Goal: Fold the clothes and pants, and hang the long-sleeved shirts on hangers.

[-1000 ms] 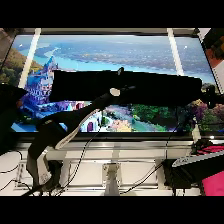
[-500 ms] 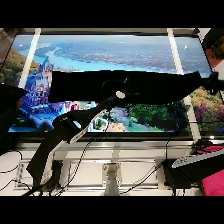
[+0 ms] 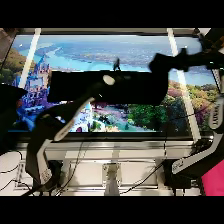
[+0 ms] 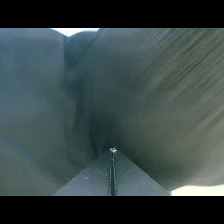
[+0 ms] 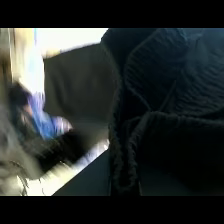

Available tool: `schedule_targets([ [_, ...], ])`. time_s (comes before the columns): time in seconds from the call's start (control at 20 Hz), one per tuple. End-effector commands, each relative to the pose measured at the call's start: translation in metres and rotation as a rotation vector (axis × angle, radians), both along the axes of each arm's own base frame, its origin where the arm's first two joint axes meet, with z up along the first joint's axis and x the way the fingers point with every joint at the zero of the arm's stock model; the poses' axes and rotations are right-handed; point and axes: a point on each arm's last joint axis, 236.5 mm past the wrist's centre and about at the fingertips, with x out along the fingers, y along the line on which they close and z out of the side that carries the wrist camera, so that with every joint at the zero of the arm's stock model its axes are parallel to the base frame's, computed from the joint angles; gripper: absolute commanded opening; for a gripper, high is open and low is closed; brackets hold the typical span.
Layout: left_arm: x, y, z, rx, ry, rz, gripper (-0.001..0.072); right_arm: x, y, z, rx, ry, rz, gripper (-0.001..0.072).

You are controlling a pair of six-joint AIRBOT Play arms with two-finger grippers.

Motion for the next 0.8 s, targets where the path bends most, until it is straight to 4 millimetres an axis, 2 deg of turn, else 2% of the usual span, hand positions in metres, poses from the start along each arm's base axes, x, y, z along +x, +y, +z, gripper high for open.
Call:
schedule_targets([
  [0.0,0.043,0.11,0.063,0.196,-0.166,0.105,0.0003,-0.032,0.113,-0.028,-0.108,0.053,0.219,0.0012],
  [0.1,0.053,0.169,0.089,0.267,-0.185,0.167,0.0004,-0.059,0.175,-0.053,-0.14,0.078,0.351,0.0014],
  [0.15,0.054,0.192,0.101,0.277,-0.185,0.185,0.0005,-0.07,0.202,-0.067,-0.17,0.072,0.403,0.0018],
  [0.2,0.053,0.209,0.108,0.282,-0.176,0.197,0.0006,-0.075,0.218,-0.079,-0.217,0.049,0.432,0.0088],
  [0.25,0.05,0.221,0.111,0.29,-0.162,0.198,0.0007,-0.079,0.226,-0.088,-0.29,0.015,0.458,0.0338],
  [0.3,0.047,0.23,0.11,0.3,-0.143,0.192,0.0007,-0.082,0.224,-0.091,-0.364,-0.009,0.49,0.0607],
  [0.35,0.044,0.234,0.108,0.308,-0.125,0.182,0.0007,-0.079,0.214,-0.09,-0.442,-0.029,0.509,0.0646],
  [0.45,0.039,0.235,0.103,0.318,-0.103,0.164,0.0007,-0.056,0.186,-0.072,-0.521,-0.065,0.438,0.0642],
  [0.5,0.039,0.235,0.103,0.319,-0.105,0.161,0.0007,-0.04,0.171,-0.055,-0.51,-0.098,0.388,0.0569],
  [0.55,0.037,0.231,0.104,0.319,-0.107,0.155,0.0007,-0.025,0.152,-0.039,-0.508,-0.128,0.332,0.0447],
  [0.6,0.036,0.229,0.103,0.321,-0.109,0.149,0.0007,-0.014,0.127,-0.026,-0.51,-0.148,0.279,0.0282],
  [0.65,0.035,0.227,0.103,0.327,-0.114,0.138,0.0007,-0.002,0.093,-0.014,-0.522,-0.164,0.223,0.0125],
  [0.7,0.033,0.226,0.102,0.33,-0.11,0.13,0.0007,0.005,0.059,-0.007,-0.531,-0.162,0.167,0.0013],
  [0.75,0.031,0.226,0.101,0.332,-0.104,0.123,0.0007,0.012,0.019,-0.001,-0.537,-0.152,0.094,0.0017],
])
